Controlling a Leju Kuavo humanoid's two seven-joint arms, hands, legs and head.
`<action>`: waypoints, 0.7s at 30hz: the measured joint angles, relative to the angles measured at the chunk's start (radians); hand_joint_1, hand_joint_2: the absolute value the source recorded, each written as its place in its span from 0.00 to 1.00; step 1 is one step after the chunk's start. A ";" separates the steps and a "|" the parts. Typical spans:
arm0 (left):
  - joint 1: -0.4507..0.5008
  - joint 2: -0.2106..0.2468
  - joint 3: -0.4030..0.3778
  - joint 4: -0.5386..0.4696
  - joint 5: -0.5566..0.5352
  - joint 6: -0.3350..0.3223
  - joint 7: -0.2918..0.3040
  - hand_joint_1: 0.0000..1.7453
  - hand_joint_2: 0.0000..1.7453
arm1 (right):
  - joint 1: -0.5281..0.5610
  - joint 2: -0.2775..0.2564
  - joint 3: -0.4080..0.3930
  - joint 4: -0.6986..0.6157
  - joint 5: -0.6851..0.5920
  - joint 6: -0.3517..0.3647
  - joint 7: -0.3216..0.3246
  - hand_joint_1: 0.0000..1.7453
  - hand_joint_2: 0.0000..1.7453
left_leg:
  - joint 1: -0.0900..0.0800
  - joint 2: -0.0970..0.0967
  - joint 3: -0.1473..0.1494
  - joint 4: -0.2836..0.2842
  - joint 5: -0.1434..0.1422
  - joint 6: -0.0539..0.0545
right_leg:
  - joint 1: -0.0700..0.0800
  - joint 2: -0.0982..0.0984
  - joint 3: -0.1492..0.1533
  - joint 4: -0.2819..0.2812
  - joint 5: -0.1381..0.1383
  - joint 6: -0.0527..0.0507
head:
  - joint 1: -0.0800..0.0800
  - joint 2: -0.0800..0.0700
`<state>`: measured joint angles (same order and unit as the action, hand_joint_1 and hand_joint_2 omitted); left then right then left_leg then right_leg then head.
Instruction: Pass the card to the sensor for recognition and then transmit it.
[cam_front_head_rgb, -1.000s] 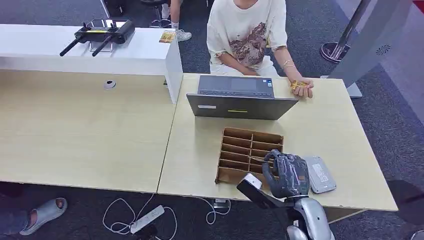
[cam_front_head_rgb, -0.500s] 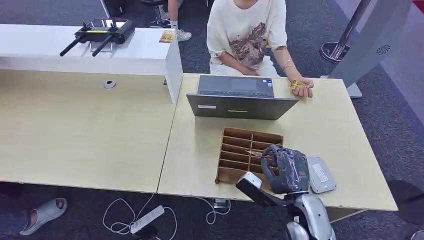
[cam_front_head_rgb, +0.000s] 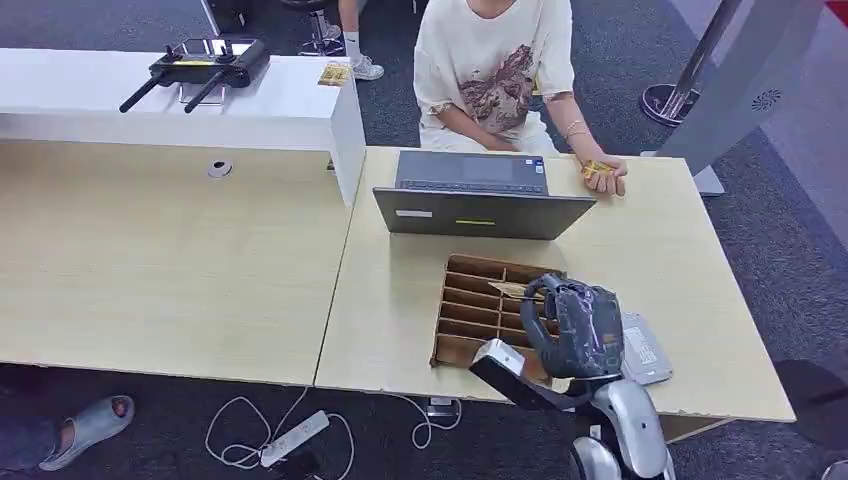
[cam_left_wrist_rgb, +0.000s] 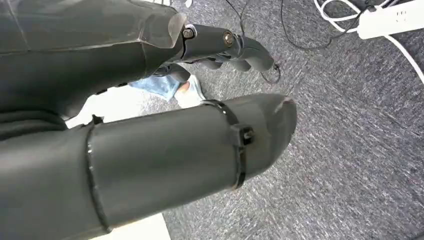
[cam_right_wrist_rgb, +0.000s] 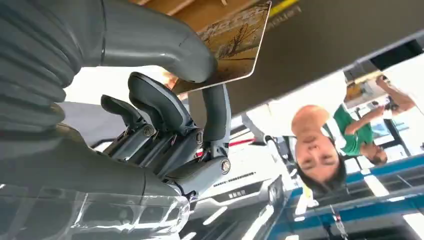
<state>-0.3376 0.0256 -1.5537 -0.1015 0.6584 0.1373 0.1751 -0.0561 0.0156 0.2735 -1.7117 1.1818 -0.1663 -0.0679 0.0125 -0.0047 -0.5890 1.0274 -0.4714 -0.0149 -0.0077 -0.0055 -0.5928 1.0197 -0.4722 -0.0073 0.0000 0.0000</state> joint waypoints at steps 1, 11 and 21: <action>-0.001 0.000 0.000 0.000 0.002 0.000 0.000 0.00 0.00 | -0.007 0.000 0.003 -0.001 0.000 -0.003 -0.005 1.00 1.00 | 0.000 0.000 0.000 0.000 0.000 0.000 | 0.000 0.000 0.000 0.000 0.000 0.000 | 0.000 0.000; -0.016 -0.006 0.000 0.000 0.053 0.001 -0.003 0.00 0.00 | -0.082 -0.002 0.040 -0.005 -0.001 -0.033 -0.027 1.00 1.00 | 0.000 0.000 0.000 0.000 0.000 0.000 | 0.000 0.000 0.000 0.000 0.000 0.000 | 0.000 0.000; -0.018 -0.014 0.007 0.000 0.120 -0.001 0.013 0.00 0.00 | -0.188 -0.019 0.068 -0.005 -0.002 -0.078 -0.028 1.00 1.00 | 0.000 0.000 0.000 0.000 0.000 0.000 | 0.000 0.000 0.000 0.000 0.000 0.000 | 0.000 0.000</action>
<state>-0.3560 0.0111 -1.5465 -0.1015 0.7782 0.1362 0.1877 -0.2442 -0.0038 0.3414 -1.7170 1.1799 -0.2445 -0.0961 0.0125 -0.0045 -0.5890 1.0274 -0.4713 -0.0150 -0.0077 -0.0050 -0.5928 1.0198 -0.4719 -0.0076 0.0000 0.0000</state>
